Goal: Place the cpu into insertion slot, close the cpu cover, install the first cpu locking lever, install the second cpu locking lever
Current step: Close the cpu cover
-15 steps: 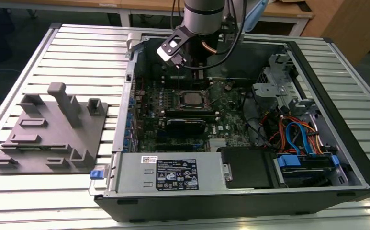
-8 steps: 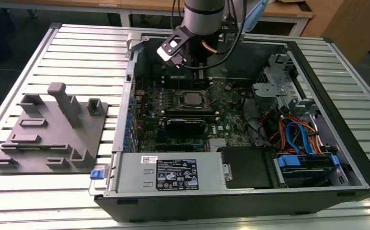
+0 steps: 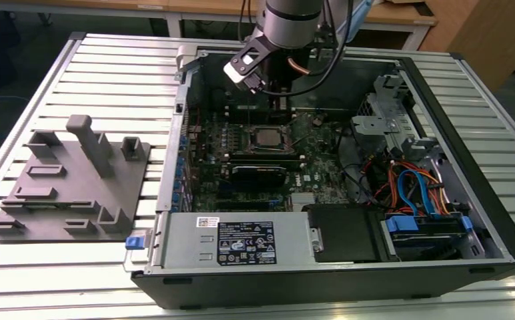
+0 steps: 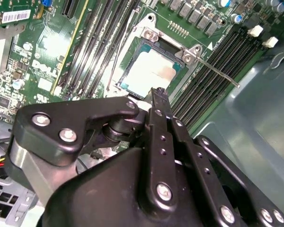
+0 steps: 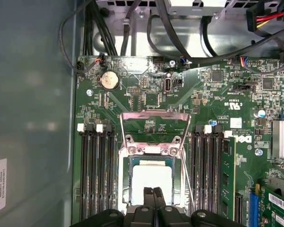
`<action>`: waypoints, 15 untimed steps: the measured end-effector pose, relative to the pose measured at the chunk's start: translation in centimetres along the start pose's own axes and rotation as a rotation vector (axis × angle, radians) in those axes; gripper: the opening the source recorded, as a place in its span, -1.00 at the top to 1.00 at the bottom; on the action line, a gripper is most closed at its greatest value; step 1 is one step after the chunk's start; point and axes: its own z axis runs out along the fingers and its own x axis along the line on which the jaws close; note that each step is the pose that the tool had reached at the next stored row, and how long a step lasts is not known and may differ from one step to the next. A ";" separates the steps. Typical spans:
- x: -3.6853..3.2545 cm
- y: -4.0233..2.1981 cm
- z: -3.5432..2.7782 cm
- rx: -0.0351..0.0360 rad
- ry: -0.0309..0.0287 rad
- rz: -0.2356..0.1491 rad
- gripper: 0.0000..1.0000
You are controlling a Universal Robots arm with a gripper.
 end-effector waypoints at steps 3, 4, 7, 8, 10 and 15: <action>0.00 0.00 0.00 0.0002 0.0001 0.000 0.80; 0.00 0.00 0.00 0.0003 0.0000 0.000 0.80; 0.01 0.00 -0.07 0.0004 -0.0001 0.000 0.80; 0.01 0.00 -0.12 0.0004 -0.0001 0.000 0.80; 0.01 0.01 -0.29 0.0003 -0.0005 0.000 0.80; 0.02 0.00 -0.79 0.0003 -0.0018 0.000 0.80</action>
